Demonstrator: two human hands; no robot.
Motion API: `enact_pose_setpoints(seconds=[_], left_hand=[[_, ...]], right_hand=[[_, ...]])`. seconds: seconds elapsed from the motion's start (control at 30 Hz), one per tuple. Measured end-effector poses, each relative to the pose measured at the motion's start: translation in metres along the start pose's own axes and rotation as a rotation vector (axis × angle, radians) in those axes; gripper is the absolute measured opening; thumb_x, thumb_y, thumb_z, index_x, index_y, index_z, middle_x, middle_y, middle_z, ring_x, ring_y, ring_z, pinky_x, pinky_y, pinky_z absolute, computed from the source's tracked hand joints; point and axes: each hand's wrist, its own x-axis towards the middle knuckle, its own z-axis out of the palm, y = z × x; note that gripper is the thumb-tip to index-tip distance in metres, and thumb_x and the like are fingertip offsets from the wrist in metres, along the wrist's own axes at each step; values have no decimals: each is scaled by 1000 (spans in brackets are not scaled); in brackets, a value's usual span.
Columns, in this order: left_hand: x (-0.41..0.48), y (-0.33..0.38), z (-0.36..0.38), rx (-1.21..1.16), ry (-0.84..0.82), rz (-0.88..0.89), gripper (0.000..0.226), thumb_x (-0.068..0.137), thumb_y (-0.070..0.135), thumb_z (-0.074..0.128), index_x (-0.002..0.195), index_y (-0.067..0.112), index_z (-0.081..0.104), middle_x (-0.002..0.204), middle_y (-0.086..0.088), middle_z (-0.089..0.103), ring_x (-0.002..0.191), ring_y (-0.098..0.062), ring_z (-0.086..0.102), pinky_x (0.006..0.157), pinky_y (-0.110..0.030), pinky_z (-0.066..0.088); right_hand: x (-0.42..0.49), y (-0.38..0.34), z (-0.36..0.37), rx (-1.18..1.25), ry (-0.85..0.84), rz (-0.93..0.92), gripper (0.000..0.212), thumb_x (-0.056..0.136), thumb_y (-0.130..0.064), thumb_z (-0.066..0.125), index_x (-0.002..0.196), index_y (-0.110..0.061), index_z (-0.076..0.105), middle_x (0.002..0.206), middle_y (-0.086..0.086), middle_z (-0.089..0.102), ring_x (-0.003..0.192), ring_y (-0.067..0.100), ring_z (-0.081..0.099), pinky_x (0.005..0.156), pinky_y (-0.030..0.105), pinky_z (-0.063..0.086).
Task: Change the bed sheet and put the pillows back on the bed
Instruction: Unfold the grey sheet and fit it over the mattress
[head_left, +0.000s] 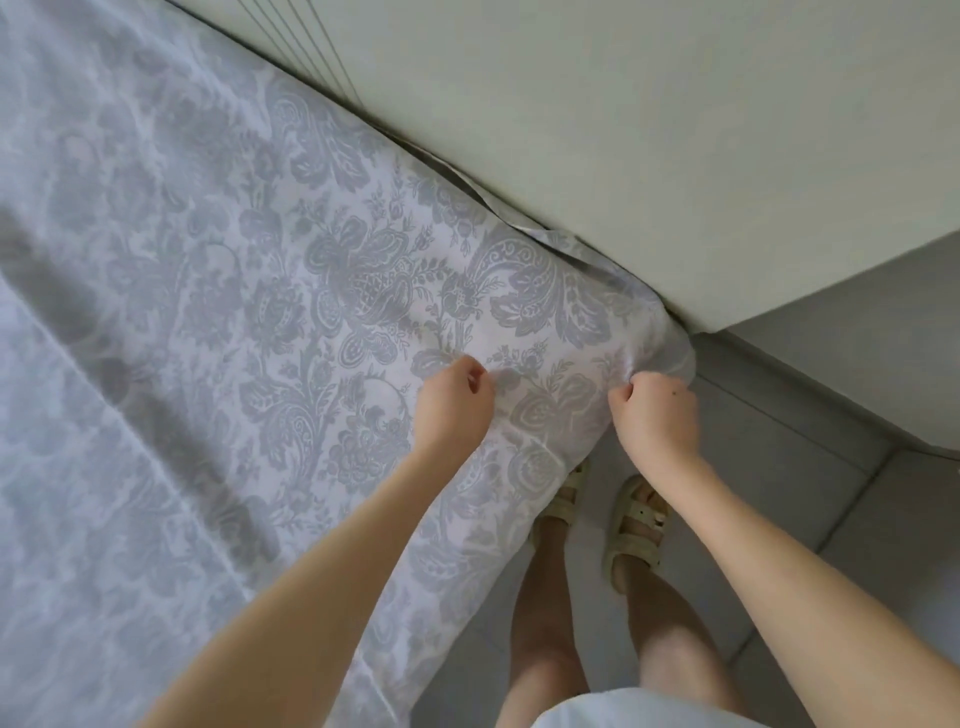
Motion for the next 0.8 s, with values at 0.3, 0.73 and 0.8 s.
enact_pose_setpoints(seconds=[0.3,0.73,0.8], left_hand=[[3,20,-20,111,110,229,18,95,17,47,103,10,62,102,-3,58,87,-20,56,74,-34,48],[48,-9,-25,487,-245,235,57,101,39,31,152,25,10,159,5,-7,145,-31,-11,117,-50,14],[52,-11,-21,499,-181,306,57,101,41,30,151,24,10,159,8,-5,145,-27,-12,119,-45,3]], right_hand=[[-16,2,-52,-141,157,-231,47,78,-2,55,46,-14,23,43,-5,17,40,12,9,43,21,10],[35,4,-18,-211,89,128,24,92,-13,45,76,-2,58,71,13,53,68,30,50,55,27,28],[35,3,-20,-169,161,149,25,93,-16,43,77,-3,57,78,16,57,75,32,54,58,29,30]])
